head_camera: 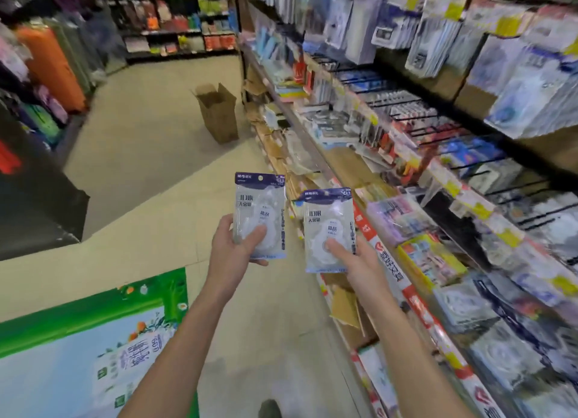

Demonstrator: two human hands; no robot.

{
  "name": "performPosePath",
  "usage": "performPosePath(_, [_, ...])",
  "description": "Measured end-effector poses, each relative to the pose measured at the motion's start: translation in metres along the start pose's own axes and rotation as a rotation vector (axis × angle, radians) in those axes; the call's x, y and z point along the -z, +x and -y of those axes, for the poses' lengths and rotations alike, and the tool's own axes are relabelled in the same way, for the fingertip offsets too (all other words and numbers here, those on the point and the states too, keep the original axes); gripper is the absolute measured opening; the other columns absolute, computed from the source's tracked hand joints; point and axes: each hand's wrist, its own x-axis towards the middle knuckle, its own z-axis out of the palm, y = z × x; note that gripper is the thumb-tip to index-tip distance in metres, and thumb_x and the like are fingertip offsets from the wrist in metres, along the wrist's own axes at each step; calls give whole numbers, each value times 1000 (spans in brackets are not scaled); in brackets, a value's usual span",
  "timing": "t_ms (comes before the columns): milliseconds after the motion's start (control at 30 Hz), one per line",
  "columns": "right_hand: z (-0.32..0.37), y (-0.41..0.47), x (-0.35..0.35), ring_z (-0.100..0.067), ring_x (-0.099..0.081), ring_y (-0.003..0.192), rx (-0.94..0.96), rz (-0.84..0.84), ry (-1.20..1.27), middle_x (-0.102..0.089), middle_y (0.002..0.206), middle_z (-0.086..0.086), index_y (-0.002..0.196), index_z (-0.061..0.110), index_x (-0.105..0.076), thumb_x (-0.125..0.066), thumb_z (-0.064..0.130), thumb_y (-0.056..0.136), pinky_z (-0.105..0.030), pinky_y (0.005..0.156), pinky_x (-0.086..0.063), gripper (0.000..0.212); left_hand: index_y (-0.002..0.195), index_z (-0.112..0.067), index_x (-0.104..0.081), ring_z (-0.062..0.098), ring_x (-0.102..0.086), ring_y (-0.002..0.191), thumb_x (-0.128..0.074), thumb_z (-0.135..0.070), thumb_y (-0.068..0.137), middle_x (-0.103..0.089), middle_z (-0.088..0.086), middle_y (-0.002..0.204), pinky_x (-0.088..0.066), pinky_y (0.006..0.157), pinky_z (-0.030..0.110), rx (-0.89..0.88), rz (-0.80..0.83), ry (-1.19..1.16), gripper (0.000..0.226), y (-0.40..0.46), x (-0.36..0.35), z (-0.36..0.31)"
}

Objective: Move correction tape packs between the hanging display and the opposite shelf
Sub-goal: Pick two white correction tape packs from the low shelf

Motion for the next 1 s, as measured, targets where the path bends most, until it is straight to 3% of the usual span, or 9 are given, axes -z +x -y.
performPosePath(100, [-1, 32, -8, -18, -74, 99, -26, -31, 8, -77, 109, 4, 119, 22, -67, -69, 18, 94, -40, 84, -59, 26, 117, -8, -55, 17, -73, 74, -69, -8, 92, -72, 8, 105, -58, 51, 33, 14, 17, -9, 29, 42, -5, -7])
performPosePath(233, [0, 76, -6, -13, -74, 95, -49, -126, 35, -77, 105, 6, 119, 20, -67, -67, 13, 94, -24, 73, -58, 25, 114, -9, -57, 27, -74, 79, -71, -8, 91, -73, 9, 103, -57, 51, 35, 30, 94, -8, 27, 92, -22, -3])
performPosePath(367, [-1, 125, 0, -13, -72, 103, -53, -189, 10, -75, 113, 8, 124, 24, -66, -69, 22, 94, -42, 96, -55, 30, 116, -7, -57, 24, -74, 74, -70, -6, 91, -75, 6, 98, -55, 49, 32, 35, 163, -9, 29, 142, -47, -2])
performPosePath(467, [6, 171, 3, -14, -72, 103, -59, -228, 72, -75, 112, 8, 121, 26, -66, -70, 23, 94, -45, 98, -54, 28, 113, -9, -59, 24, -74, 73, -70, -5, 91, -75, 7, 98, -55, 49, 33, 25, 207, -2, 26, 187, -69, -7])
performPosePath(533, [11, 205, 5, -14, -73, 100, -37, -239, 118, -77, 108, 7, 117, 25, -67, -69, 20, 94, -42, 94, -56, 24, 112, -9, -59, 24, -73, 72, -70, -5, 90, -75, 8, 97, -55, 49, 33, 13, 228, 29, 24, 220, -85, -12])
performPosePath(700, [48, 290, 4, 3, -71, 85, 49, -240, 196, -75, 92, 23, 108, 27, -66, -66, 13, 96, -12, 67, -52, 19, 109, -7, -59, 22, -71, 66, -70, -2, 90, -75, 9, 93, -55, 47, 33, -66, 303, 100, 22, 303, -117, -50])
performPosePath(800, [72, 336, 4, -9, -73, 94, 87, -266, 181, -77, 102, 12, 115, 24, -67, -67, 15, 96, -19, 74, -54, 21, 112, -6, -60, 24, -67, 58, -71, -2, 89, -74, 13, 93, -53, 45, 30, -138, 326, 113, 26, 353, -132, -69])
performPosePath(933, [87, 377, 11, -12, -73, 96, 101, -299, 214, -76, 107, 5, 120, 18, -66, -64, 19, 98, -26, 76, -58, 23, 103, -19, -61, 31, -67, 69, -74, -4, 87, -74, 7, 94, -53, 46, 31, -160, 301, 68, 26, 401, -149, -72])
performPosePath(1000, [97, 387, 16, -14, -73, 100, 97, -294, 220, -76, 111, 4, 123, 19, -65, -64, 22, 98, -36, 87, -60, 25, 103, -19, -61, 30, -66, 65, -68, 0, 90, -74, 10, 94, -52, 47, 31, -167, 330, 40, 25, 417, -160, -75])
